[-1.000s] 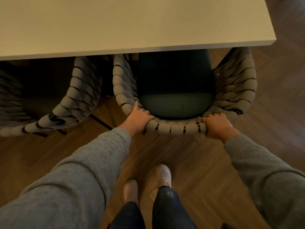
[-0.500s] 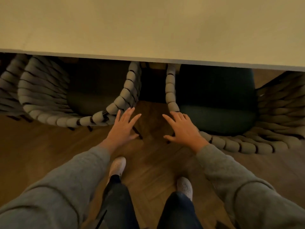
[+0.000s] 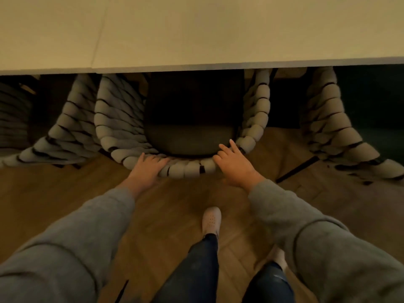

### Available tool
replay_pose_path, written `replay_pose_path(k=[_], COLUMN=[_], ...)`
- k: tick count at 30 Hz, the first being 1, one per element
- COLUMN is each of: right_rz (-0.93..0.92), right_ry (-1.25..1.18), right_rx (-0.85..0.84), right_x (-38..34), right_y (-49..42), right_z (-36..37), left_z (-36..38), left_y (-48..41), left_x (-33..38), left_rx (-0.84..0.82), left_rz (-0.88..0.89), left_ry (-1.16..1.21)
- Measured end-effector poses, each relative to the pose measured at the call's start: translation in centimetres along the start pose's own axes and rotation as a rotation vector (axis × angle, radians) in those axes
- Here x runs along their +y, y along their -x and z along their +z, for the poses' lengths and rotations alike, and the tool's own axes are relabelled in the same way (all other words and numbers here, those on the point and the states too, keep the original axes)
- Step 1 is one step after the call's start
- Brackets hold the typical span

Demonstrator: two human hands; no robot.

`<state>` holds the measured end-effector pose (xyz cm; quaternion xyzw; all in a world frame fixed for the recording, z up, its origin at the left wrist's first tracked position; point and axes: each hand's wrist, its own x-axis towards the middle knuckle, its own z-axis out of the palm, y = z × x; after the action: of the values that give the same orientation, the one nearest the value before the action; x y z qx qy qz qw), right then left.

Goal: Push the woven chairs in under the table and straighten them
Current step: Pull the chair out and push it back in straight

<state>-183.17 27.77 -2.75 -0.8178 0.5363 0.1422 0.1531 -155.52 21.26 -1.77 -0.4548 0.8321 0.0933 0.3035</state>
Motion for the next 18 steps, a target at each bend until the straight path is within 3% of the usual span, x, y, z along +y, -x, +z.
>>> replay_pose_path(k=[4, 9, 18], right_rz=[0.108, 0.190, 0.269], right_ry=[-0.062, -0.096, -0.126], right_rx=[-0.025, -0.025, -0.032], right_x=[-1.6, -3.1, -4.5], right_y=[-2.6, -1.7, 4.5], right_z=[-0.5, 0.0, 1.6], left_z=[0.6, 2.2, 3.0], left_y=[-1.3, -0.5, 2.4], left_x=[-3.0, -2.9, 1.4], left_rx=[0.054, 0.114, 0.041], left_rz=[0.119, 0.137, 0.176], left_ry=[0.022, 0.119, 0.098])
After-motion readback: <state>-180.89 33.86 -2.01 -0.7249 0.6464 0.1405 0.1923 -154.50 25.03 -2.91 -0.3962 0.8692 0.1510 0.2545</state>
